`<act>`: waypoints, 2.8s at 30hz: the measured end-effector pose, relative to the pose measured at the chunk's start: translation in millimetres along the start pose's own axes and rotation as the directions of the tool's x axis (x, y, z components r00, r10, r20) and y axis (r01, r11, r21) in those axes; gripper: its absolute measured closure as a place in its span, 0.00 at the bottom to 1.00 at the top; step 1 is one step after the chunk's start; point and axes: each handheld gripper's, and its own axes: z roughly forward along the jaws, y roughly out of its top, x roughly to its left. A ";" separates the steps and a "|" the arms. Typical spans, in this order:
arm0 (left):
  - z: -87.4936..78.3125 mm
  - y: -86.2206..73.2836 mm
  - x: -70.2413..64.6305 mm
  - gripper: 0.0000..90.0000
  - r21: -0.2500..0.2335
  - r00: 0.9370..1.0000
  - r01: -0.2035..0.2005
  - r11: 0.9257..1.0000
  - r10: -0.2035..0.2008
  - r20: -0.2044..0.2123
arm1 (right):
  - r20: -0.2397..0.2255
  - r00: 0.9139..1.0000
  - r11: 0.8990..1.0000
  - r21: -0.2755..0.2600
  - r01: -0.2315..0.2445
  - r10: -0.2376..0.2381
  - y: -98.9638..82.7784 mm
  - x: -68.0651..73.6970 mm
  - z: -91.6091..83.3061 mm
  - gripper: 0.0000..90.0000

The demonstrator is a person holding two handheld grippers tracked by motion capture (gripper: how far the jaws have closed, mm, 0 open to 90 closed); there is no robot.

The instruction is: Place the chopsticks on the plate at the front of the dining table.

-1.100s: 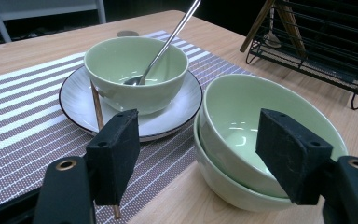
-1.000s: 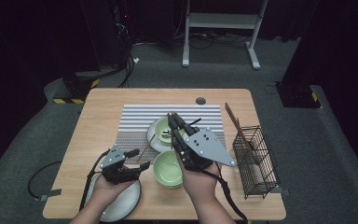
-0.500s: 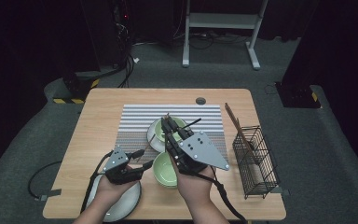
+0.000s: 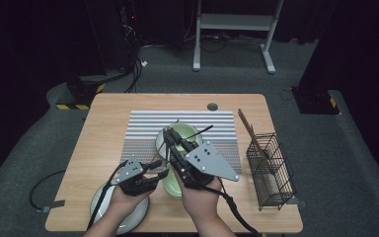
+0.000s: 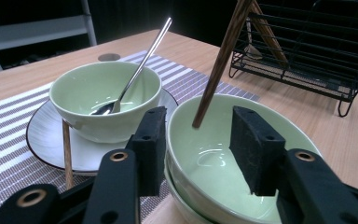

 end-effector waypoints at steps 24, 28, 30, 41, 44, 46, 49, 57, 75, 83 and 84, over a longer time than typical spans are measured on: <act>-0.4 -10.9 -3.6 0.93 0.005 0.994 -0.106 0.994 0.106 -0.008 | -0.047 0.992 0.993 0.013 -0.114 0.114 -7.2 -7.2 8.0 0.92; -1.7 -9.8 -3.6 0.91 -0.003 0.993 -0.121 0.993 0.121 -0.014 | -0.049 0.992 0.993 0.012 -0.117 0.117 -6.6 -7.5 8.6 0.92; -1.9 -9.2 -3.9 0.86 -0.002 0.993 -0.121 0.993 0.121 -0.016 | -0.056 0.989 0.991 0.016 -0.133 0.134 -6.2 -9.0 9.4 0.92; -5.9 -6.5 -2.3 0.89 -0.038 0.994 -0.105 0.994 0.105 -0.013 | -0.052 0.990 0.992 0.020 -0.127 0.128 -6.1 -8.4 11.6 0.92; -6.4 -6.5 -2.9 0.93 -0.041 0.994 -0.110 0.993 0.110 -0.012 | -0.052 0.990 0.991 0.020 -0.129 0.130 -6.8 -8.7 12.5 0.92; -6.8 -6.5 -3.4 0.93 -0.041 0.993 -0.116 0.992 0.115 -0.014 | -0.049 0.991 0.992 0.020 -0.125 0.126 -6.8 -9.5 12.8 0.92; -8.3 -6.7 -5.2 0.94 -0.048 0.991 -0.136 0.989 0.136 -0.019 | -0.041 0.991 0.992 0.020 -0.126 0.127 -6.7 -12.5 12.9 0.92; -14.1 -10.8 -6.5 0.95 -0.072 0.990 -0.143 0.987 0.144 0.002 | 0.008 0.988 0.987 0.039 -0.154 0.154 -11.0 -39.3 16.1 0.85; -35.8 -22.4 1.0 0.94 -0.129 0.994 -0.078 0.989 0.087 0.066 | 0.059 0.956 0.953 0.085 -0.291 0.286 -45.0 -88.3 18.1 0.77; -37.7 -25.3 1.9 0.94 -0.130 0.994 -0.068 0.989 0.078 0.077 | 0.067 0.954 0.949 0.098 -0.299 0.293 -54.1 -91.8 16.5 0.77; -38.0 -25.4 2.1 0.94 -0.130 0.994 -0.066 0.989 0.077 0.077 | 0.069 0.953 0.949 0.099 -0.300 0.294 -55.1 -92.1 15.8 0.77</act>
